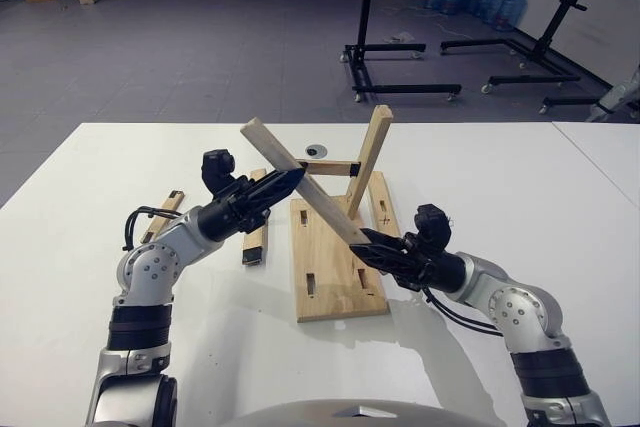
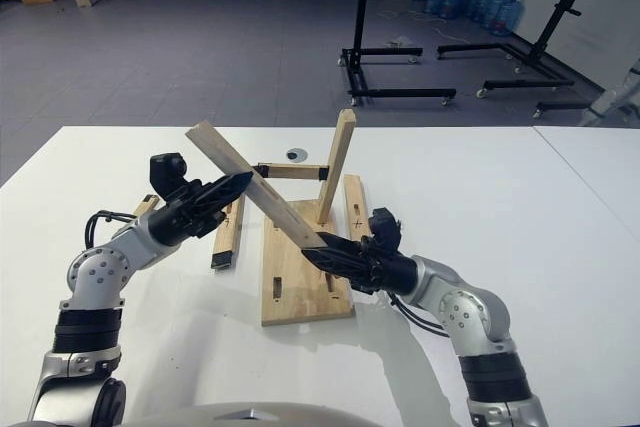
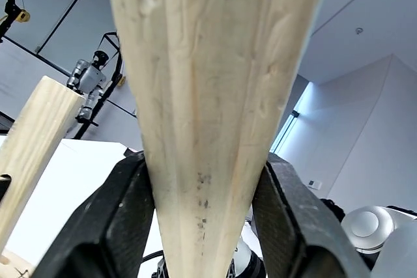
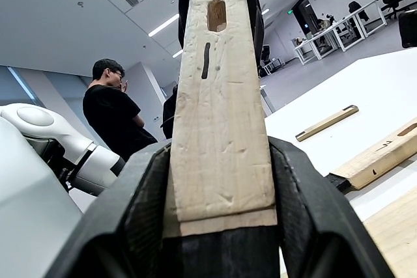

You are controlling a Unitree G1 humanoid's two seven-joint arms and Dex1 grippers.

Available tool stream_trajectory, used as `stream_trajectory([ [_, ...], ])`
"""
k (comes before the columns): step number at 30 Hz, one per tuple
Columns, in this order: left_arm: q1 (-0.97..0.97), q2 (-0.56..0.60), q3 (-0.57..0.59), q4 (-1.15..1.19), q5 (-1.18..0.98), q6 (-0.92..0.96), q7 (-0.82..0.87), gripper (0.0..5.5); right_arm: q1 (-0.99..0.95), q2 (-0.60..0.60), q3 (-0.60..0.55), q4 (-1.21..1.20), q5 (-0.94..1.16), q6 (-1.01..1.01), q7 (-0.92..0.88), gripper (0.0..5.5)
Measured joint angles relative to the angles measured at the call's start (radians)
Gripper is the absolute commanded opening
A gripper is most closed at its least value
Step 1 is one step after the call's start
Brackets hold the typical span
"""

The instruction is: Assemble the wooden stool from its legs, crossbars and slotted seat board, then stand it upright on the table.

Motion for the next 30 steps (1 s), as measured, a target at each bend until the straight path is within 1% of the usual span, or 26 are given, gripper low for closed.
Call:
stream_trajectory([
  [2, 0.0, 0.0, 0.001, 0.003, 0.008, -0.008, -0.005, 2.02, 0.0, 0.009, 0.0, 0.004, -0.008, -0.009, 0.0, 2.02],
  [3, 0.0, 0.0, 0.0, 0.004, 0.014, -0.016, -0.013, 2.02, 0.0, 0.01, 0.0, 0.004, -0.01, -0.011, 0.0, 2.4],
  [9, -0.004, 0.0, 0.001, 0.053, 0.092, -0.092, -0.069, 2.02, -0.015, -0.012, 0.008, 0.004, -0.053, -0.005, -0.044, 3.53],
  [13, -0.068, 0.01, 0.014, 0.169, 0.16, -0.153, -0.106, 2.01, -0.001, -0.073, 0.019, -0.013, -0.136, -0.027, -0.046, 3.57],
  [15, -0.096, 0.059, 0.004, 0.232, 0.26, -0.231, -0.141, 2.01, 0.004, -0.105, 0.033, -0.001, -0.25, -0.095, -0.069, 3.57],
  [17, -0.111, 0.108, -0.01, 0.272, 0.334, -0.277, -0.171, 2.01, 0.004, -0.107, 0.052, 0.017, -0.316, -0.141, -0.09, 3.57],
  [19, -0.126, 0.118, -0.04, 0.317, 0.409, -0.333, -0.191, 2.01, 0.001, -0.101, 0.064, 0.031, -0.363, -0.175, -0.105, 3.57],
  [22, -0.18, 0.12, -0.063, 0.404, 0.533, -0.471, -0.19, 2.01, -0.015, -0.087, 0.097, 0.068, -0.433, -0.214, -0.136, 3.57],
  [25, -0.249, 0.129, -0.121, 0.504, 0.654, -0.63, -0.222, 2.01, -0.052, -0.077, 0.158, 0.113, -0.557, -0.285, -0.179, 3.57],
  [30, -0.31, 0.13, -0.132, 0.612, 0.686, -0.695, -0.285, 2.01, -0.067, -0.092, 0.28, 0.155, -0.725, -0.392, -0.172, 3.57],
])
